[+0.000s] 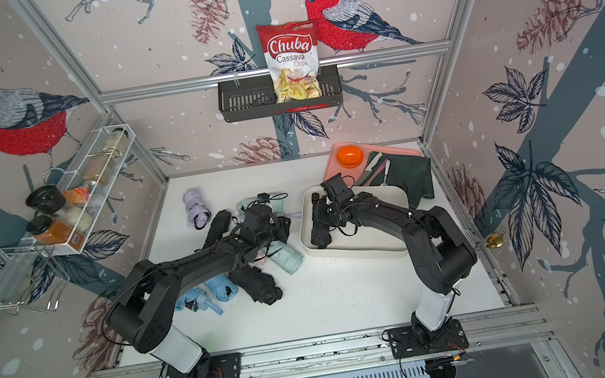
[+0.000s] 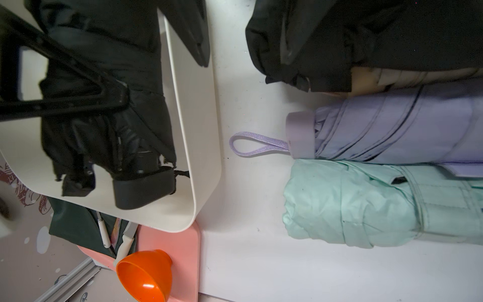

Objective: Put the umbrella into the storage box
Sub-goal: Place the umbrella in the storage box.

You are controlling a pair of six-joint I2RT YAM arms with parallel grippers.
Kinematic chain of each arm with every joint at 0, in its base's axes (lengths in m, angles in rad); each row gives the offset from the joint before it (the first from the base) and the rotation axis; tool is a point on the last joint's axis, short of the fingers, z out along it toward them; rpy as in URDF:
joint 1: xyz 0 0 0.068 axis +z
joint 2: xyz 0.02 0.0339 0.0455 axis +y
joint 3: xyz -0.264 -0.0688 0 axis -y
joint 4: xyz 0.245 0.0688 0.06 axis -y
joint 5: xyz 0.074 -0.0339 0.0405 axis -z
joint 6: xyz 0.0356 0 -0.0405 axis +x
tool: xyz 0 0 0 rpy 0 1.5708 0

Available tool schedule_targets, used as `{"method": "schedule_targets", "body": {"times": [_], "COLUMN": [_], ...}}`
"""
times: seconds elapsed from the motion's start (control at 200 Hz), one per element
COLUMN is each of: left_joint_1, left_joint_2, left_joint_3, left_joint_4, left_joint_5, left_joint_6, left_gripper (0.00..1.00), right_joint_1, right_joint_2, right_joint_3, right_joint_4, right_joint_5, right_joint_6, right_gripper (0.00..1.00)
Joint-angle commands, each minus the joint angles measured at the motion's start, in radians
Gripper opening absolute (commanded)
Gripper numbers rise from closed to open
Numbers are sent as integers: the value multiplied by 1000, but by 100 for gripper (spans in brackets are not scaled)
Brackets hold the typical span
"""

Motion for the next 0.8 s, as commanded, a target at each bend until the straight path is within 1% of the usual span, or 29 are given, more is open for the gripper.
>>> {"method": "schedule_targets", "body": {"times": [0.0, 0.315, 0.35, 0.42, 0.5, 0.585, 0.72, 0.795], "left_joint_1": [-3, -7, -7, -7, -8, -8, -8, -8], "left_joint_2": [9, 27, 31, 36, 39, 37, 28, 24], "left_joint_3": [-5, -9, -8, -6, -4, -4, -5, -4], "left_joint_4": [43, 65, 68, 69, 71, 70, 65, 65], "left_joint_5": [25, 52, 53, 56, 59, 60, 54, 52], "left_joint_6": [-10, -16, -18, -20, -20, -19, -17, -14], "left_gripper": [45, 40, 40, 39, 39, 39, 38, 37], "right_joint_1": [7, 13, 14, 15, 20, 22, 23, 23], "right_joint_2": [27, 85, 93, 100, 96, 83, 52, 33], "right_joint_3": [9, 5, 7, 8, 13, 16, 12, 1], "right_joint_4": [57, 76, 78, 84, 85, 84, 76, 73], "right_joint_5": [-47, -95, -102, -111, -108, -109, -99, -91], "right_joint_6": [38, 69, 69, 69, 65, 59, 48, 48], "right_gripper": [0, 1, 4, 15, 29, 38, 50, 52]}}
